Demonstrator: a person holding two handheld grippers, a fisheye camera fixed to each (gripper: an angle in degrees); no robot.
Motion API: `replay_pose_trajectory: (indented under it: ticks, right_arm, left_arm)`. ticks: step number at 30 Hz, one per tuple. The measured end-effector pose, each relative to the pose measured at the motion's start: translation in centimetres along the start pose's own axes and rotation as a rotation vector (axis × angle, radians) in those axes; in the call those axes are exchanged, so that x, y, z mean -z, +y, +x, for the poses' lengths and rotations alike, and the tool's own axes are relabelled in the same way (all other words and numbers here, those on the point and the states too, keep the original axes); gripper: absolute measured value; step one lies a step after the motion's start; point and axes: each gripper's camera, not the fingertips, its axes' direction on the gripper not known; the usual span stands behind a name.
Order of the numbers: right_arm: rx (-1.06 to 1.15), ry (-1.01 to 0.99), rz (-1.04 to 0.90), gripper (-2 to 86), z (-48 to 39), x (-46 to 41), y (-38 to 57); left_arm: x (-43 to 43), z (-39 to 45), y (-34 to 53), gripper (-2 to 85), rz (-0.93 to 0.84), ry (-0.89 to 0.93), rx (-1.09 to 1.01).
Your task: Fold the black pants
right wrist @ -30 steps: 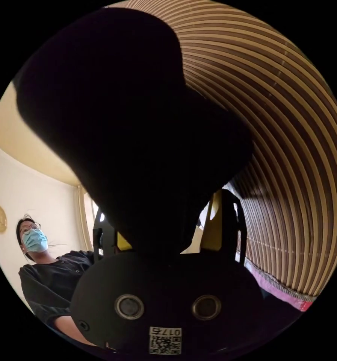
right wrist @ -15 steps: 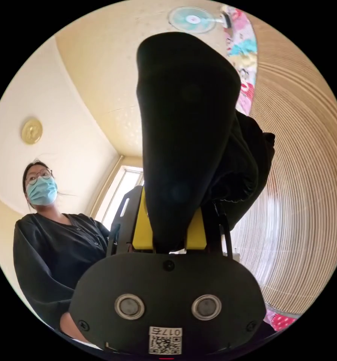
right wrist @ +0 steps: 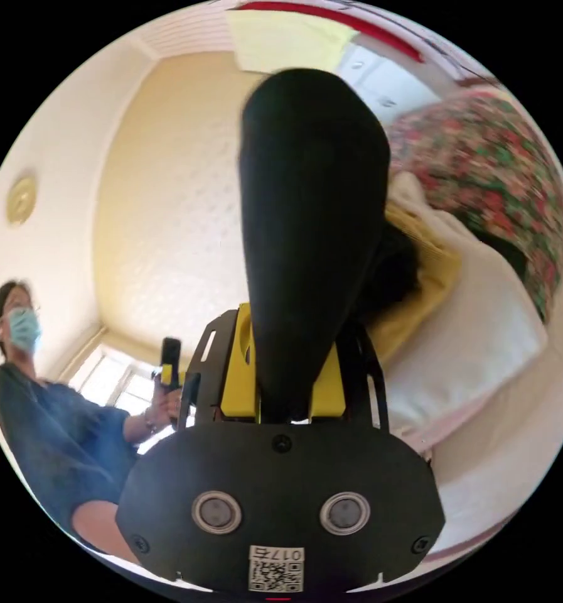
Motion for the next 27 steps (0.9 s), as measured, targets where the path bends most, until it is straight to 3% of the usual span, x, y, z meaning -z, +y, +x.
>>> replay_pose_trajectory:
  ticks: [2, 6, 9, 11, 15, 18, 21, 23, 27]
  right_arm:
    - [-0.055, -0.126, 0.052, 11.9, 2.0, 0.9, 0.6]
    - [-0.083, -0.089, 0.045, 12.8, 2.3, 1.5, 1.4]
    - [-0.131, -0.137, 0.091, 12.6, 3.8, 3.6, 3.0]
    - [-0.146, -0.188, 0.126, 10.9, 5.0, 5.3, 4.5]
    - [-0.286, -0.225, 0.206, 3.0, 8.0, 9.8, 9.7]
    - [-0.479, -0.060, 0.251, 1.4, 8.8, 12.1, 13.3]
    - [-0.544, -0.070, 0.203, 0.7, 8.9, 10.7, 14.8]
    - [-0.577, -0.093, 0.098, 0.5, 8.8, 7.7, 14.9]
    - [-0.567, -0.172, -0.300, 0.4, 7.4, -3.8, 13.5]
  left_arm:
    - [0.2, -3.0, 3.7, 11.1, -0.021, -0.037, 0.120]
    - [2.6, -7.4, 10.7, 10.3, -0.020, -0.154, 0.315]
    - [5.3, -9.7, 16.8, 9.9, -0.082, -0.338, 0.443]
    - [6.7, -10.3, 21.9, 9.1, -0.214, -0.523, 0.505]
    - [8.8, -10.3, 30.4, 8.5, -0.306, -0.645, 0.685]
    - [10.3, -9.2, 36.8, 8.4, -0.175, -0.573, 0.903]
    - [10.7, -7.0, 41.6, 8.0, 0.081, -0.481, 1.060]
    - [9.9, -5.6, 44.7, 7.7, 0.247, -0.378, 1.147]
    - [9.8, -4.0, 47.8, 7.7, 0.391, -0.323, 1.215]
